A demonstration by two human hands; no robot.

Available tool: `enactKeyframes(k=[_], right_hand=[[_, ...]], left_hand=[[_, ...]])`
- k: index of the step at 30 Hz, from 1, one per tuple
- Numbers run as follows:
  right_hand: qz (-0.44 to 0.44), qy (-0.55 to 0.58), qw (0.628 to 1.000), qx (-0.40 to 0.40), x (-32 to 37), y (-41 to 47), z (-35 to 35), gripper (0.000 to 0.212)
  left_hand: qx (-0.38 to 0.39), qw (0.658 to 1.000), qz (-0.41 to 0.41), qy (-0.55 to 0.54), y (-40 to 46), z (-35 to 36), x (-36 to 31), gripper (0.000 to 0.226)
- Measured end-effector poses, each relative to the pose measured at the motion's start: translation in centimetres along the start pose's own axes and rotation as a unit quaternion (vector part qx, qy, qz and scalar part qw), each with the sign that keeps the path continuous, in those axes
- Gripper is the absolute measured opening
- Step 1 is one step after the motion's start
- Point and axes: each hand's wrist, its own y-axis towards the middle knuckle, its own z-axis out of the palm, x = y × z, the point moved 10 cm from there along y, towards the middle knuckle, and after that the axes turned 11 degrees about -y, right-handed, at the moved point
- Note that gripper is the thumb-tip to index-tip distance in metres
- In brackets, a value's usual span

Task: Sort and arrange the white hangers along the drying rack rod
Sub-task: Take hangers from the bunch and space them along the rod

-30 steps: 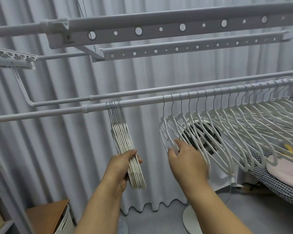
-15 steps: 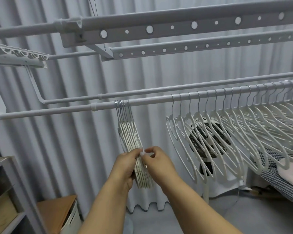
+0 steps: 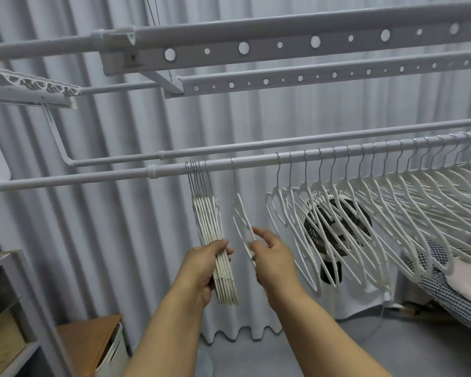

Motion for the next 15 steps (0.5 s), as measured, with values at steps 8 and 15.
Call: enactKeyframes(k=[8, 15], right_hand=[[0.007, 0.029, 0.998, -0.058, -0.3, 0.5, -3.2, 0.038], [0.010, 0.034, 0.997, -0.075, -0.3, 0.4, -3.9, 0.039]], left_hand=[[-0.002, 1.000, -0.003, -0.002, 0.6, -0.3, 0.2, 0.024], [0.002, 1.000, -0.006, 0.000, 0.9, -0.3, 0.3, 0.025]])
